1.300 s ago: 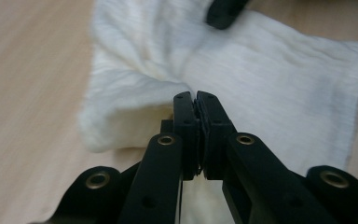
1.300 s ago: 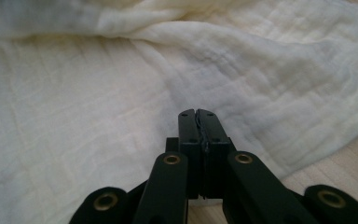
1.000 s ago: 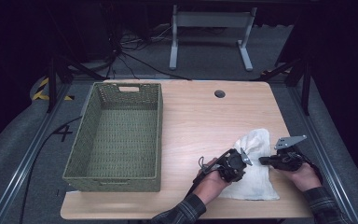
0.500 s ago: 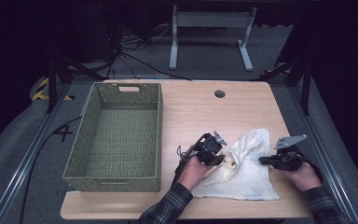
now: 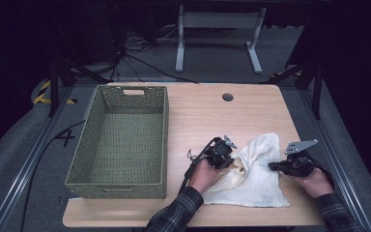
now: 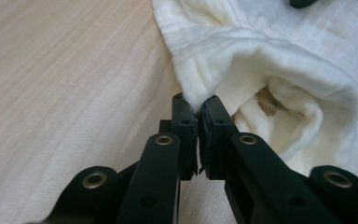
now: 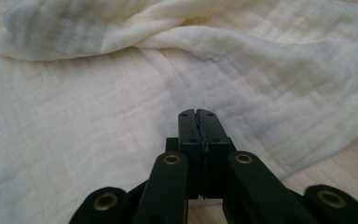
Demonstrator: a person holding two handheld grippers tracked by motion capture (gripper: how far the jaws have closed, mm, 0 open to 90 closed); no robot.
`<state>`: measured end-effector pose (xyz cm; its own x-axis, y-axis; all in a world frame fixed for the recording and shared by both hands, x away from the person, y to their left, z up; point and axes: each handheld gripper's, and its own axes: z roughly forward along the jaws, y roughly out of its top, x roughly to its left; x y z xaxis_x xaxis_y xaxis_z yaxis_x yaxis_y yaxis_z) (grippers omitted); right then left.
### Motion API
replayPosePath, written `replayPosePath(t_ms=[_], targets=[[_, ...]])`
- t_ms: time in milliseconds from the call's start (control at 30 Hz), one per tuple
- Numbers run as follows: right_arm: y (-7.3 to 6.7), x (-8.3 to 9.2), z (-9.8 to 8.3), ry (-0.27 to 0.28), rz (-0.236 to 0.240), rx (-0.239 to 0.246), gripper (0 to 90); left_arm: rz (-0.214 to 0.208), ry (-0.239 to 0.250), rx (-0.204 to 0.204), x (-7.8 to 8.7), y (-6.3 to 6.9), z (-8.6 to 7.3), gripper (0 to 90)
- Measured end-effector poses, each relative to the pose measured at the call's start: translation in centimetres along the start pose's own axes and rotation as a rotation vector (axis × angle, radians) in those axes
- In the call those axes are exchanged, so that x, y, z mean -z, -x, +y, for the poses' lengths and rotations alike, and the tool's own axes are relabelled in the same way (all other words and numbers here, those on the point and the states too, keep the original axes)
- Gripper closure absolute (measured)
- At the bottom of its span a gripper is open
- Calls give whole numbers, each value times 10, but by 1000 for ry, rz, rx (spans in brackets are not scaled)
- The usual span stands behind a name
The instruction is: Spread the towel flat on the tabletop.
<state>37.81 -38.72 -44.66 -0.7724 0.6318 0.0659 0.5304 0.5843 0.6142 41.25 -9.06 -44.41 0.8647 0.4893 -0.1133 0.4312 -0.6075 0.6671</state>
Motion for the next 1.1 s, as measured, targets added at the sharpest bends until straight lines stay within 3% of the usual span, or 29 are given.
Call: replayPosePath(t_ms=[100,200,400,500,567,833,900,933,1033,1100], targets=[[0,0,0,0,1,-2,894,55,0,2,10,-6,7,861],[-1,0,0,-2,-5,1,894,77,-9,26,15,-15,12,861],[-2,0,1,-9,-10,12,894,172,-37,66,19,-39,19,861],[-2,0,1,-12,-11,19,894,195,-41,76,20,-45,21,860],[-2,0,1,-14,-13,21,894,242,-52,100,23,-58,27,860],[-2,0,1,-16,-10,25,894,331,-85,134,21,-80,32,860],[-2,1,2,-18,-10,26,894,365,-92,136,19,-83,32,851],[-2,1,1,-17,-9,27,894,373,-97,143,19,-84,31,803],[-1,1,1,-15,-7,27,893,382,-90,153,22,-82,26,744],[-1,1,1,-14,-7,27,892,366,-78,165,26,-78,23,722]])
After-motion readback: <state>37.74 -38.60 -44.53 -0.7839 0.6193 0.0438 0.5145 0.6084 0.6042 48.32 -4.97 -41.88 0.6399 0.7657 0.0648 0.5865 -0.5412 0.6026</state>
